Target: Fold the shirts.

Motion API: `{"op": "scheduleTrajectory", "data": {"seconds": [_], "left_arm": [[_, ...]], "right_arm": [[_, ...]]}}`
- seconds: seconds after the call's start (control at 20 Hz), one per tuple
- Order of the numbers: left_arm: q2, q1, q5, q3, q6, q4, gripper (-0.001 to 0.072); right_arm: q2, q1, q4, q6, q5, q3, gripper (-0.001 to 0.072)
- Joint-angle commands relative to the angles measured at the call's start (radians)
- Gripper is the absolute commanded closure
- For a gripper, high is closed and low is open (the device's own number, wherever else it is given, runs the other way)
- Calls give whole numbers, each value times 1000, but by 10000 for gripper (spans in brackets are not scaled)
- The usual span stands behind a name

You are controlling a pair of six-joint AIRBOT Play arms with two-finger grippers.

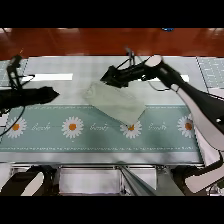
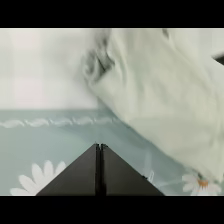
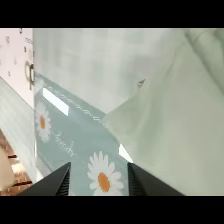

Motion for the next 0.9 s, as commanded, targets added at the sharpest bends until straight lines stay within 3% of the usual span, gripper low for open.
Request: {"op": "scheduleTrajectory", "data": {"seconds": [0.0, 0.15, 0.25, 0.4, 0.55, 0.65, 0.85], "left_arm": [[1, 138, -57, 105, 14, -44, 686], [11, 173, -116, 122, 25, -74, 686], [13, 149, -177, 94, 39, -73, 686], [33, 94, -180, -11, 59, -73, 686], [56, 81, -161, -124, 59, -73, 686], [60, 81, -159, -173, 60, -74, 686], [59, 80, -113, -215, 66, -76, 686]], "right_arm": [[144, -189, -133, -2, 319, 3, 307], [373, -301, -592, 32, 444, -90, 308], [562, -345, -769, 124, 324, -328, 308], [793, -381, -743, 232, 50, -752, 307], [873, -381, -573, 260, -137, -1025, 307], [845, -380, -444, 213, -195, -1086, 307], [698, -380, -160, 25, -204, -1086, 307]]}}
